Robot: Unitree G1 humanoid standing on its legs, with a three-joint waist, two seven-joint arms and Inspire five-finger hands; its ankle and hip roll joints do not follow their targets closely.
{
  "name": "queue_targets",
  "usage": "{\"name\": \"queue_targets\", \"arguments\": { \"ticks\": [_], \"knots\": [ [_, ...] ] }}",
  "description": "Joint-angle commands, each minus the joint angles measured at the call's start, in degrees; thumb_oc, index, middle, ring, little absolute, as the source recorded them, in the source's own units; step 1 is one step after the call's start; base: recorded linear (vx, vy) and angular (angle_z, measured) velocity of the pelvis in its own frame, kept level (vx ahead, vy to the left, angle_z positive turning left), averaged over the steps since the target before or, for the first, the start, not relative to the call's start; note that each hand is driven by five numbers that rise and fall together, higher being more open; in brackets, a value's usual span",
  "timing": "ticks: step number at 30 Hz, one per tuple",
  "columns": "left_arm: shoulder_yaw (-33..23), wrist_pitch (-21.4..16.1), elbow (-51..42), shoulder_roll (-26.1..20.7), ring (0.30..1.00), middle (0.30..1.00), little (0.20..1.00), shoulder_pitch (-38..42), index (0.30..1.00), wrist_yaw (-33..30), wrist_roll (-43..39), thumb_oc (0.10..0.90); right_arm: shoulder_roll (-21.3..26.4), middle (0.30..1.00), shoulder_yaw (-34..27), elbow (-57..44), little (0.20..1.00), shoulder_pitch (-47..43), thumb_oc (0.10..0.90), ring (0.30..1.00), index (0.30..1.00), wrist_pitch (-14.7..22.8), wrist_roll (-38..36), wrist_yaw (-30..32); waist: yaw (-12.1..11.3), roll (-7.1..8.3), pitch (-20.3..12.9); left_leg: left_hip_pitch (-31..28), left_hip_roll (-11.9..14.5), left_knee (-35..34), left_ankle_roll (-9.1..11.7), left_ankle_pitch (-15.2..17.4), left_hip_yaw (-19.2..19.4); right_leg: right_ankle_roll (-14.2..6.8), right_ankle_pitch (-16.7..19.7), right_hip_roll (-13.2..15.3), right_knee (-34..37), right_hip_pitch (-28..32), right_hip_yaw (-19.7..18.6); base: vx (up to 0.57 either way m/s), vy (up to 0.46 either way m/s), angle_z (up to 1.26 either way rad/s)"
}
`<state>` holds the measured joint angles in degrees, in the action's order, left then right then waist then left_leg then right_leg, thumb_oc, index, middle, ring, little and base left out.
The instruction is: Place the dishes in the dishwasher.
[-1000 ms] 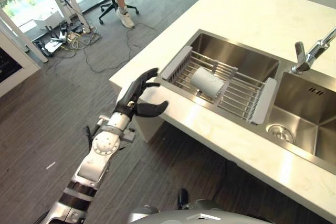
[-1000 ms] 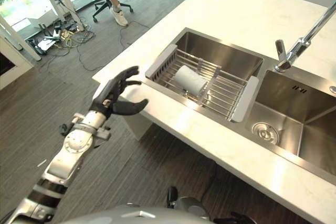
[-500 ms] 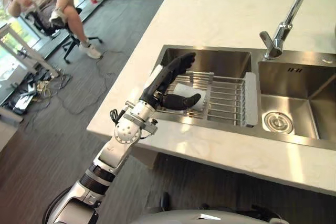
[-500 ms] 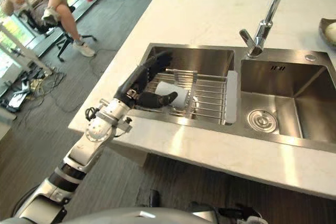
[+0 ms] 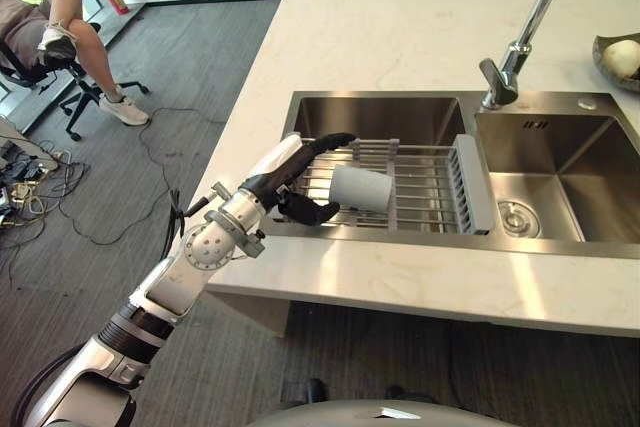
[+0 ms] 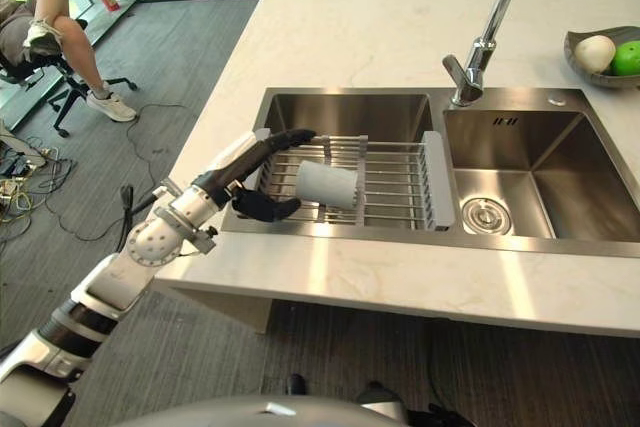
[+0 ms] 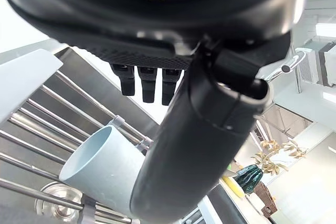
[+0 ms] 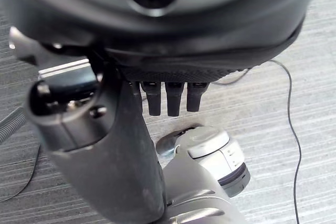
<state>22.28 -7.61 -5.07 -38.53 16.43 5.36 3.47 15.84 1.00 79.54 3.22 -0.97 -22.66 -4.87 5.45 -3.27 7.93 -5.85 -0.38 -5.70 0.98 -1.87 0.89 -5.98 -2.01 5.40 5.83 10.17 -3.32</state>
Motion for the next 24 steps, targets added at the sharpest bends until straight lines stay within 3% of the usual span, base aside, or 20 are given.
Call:
{"name": "queue_targets", "arguments": {
  "ticks": [1, 11, 20, 24],
  "knots": [
    [0.08, -5.58, -2.40, -0.37, 0.900, 0.900, 0.900, 10.61, 0.900, -3.23, 6.21, 0.800, 0.96, 0.900, 0.37, 2.68, 0.900, 1.32, 0.800, 0.900, 0.900, 0.21, -2.12, -0.88, -1.79, 0.72, -2.90, -4.92, 1.52, 0.70, 1.20, 6.71, 0.99, -3.76, 3.44, 2.48, -0.89, -4.64, 2.28, 0.00, 0.000, 0.00],
    [5.39, -6.72, 4.98, -0.83, 0.900, 0.900, 0.900, 15.11, 0.900, -8.35, 18.79, 0.800, -1.64, 0.900, 1.87, 2.35, 0.900, 1.27, 0.800, 0.900, 0.900, 0.57, -4.38, 0.04, -0.75, 0.91, -3.10, -5.19, 1.28, 0.70, 0.99, 7.22, 2.41, -4.21, 3.80, 2.54, -0.83, -5.25, 1.47, 0.00, 0.001, -0.02],
    [7.94, -5.86, 10.30, -2.11, 0.900, 0.900, 0.900, 16.86, 0.900, -12.78, 29.29, 0.800, -2.47, 0.900, 1.98, 1.73, 0.900, 2.36, 0.800, 0.900, 0.900, 2.19, -6.47, 1.46, 0.46, 0.91, -3.14, -5.34, 1.02, 0.70, 0.65, 7.64, 4.48, -4.55, 4.50, 2.25, -0.86, -6.54, -0.51, 0.00, 0.006, -0.18],
    [9.34, -4.62, 13.04, -1.50, 0.900, 0.900, 0.900, 17.61, 0.900, -13.32, 31.79, 0.800, -2.73, 0.900, 0.72, 1.17, 0.900, 2.43, 0.800, 0.900, 0.900, 0.81, -7.95, 1.54, 1.10, 0.95, -3.25, -5.39, 1.00, 0.70, 0.48, 7.79, 5.09, -4.60, 4.73, 2.02, -0.93, -7.07, -1.34, 0.00, -0.001, -0.13]
  ]
}}
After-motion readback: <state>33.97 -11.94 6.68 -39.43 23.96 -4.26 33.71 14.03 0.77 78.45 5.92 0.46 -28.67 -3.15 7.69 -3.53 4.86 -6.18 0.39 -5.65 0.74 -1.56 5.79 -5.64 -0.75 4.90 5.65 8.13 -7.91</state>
